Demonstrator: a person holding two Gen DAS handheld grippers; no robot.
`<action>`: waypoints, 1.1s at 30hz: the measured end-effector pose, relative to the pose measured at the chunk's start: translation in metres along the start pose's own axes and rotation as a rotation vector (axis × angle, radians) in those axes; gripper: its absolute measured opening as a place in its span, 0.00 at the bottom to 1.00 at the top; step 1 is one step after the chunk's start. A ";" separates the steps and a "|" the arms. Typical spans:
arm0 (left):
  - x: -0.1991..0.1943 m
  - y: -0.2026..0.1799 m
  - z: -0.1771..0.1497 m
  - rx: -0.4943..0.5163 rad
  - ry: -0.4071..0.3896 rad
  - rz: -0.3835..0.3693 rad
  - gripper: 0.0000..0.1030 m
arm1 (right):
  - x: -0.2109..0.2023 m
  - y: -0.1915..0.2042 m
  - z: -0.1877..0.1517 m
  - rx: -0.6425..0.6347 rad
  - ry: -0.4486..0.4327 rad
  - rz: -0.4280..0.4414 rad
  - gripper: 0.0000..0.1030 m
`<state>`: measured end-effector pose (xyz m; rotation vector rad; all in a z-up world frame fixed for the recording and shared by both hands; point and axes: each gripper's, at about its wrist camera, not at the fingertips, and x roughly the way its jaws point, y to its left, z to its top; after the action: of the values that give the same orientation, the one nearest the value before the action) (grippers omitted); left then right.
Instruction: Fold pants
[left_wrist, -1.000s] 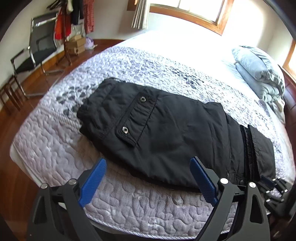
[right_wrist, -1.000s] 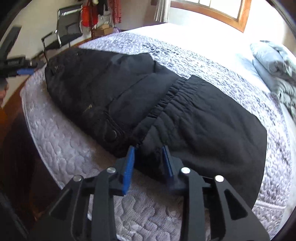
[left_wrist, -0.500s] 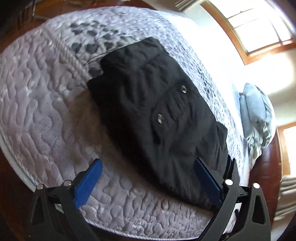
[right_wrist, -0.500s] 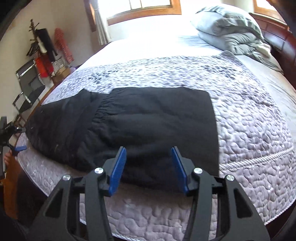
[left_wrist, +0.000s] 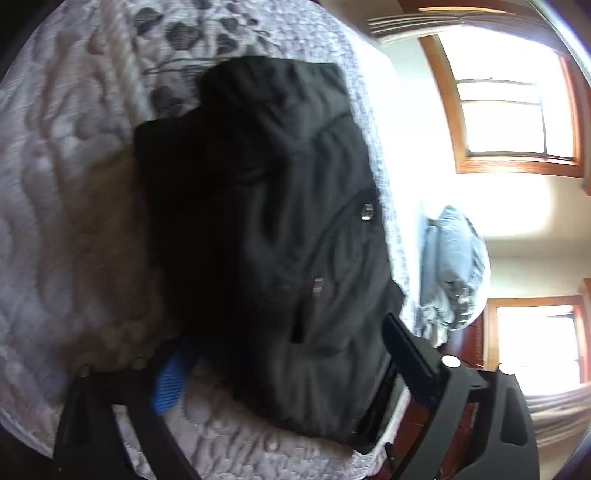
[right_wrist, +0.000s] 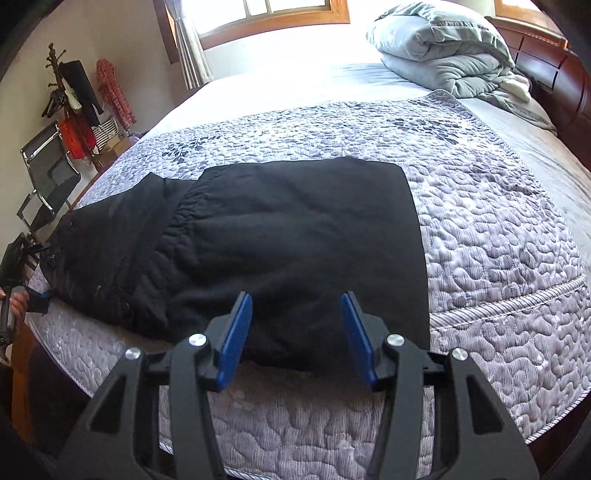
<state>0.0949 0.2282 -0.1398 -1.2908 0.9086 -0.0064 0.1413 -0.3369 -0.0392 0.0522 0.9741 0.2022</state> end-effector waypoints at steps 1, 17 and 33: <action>0.001 -0.001 0.002 -0.001 -0.002 -0.016 0.88 | 0.000 0.001 0.000 0.000 0.001 -0.003 0.49; 0.026 0.000 0.001 0.032 -0.027 0.050 0.30 | 0.006 0.003 0.003 -0.004 0.013 -0.003 0.49; 0.024 -0.101 -0.033 0.445 -0.180 0.111 0.16 | -0.002 -0.011 0.001 0.026 -0.010 -0.019 0.49</action>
<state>0.1395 0.1566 -0.0701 -0.8128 0.7691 -0.0050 0.1422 -0.3476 -0.0381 0.0680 0.9668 0.1720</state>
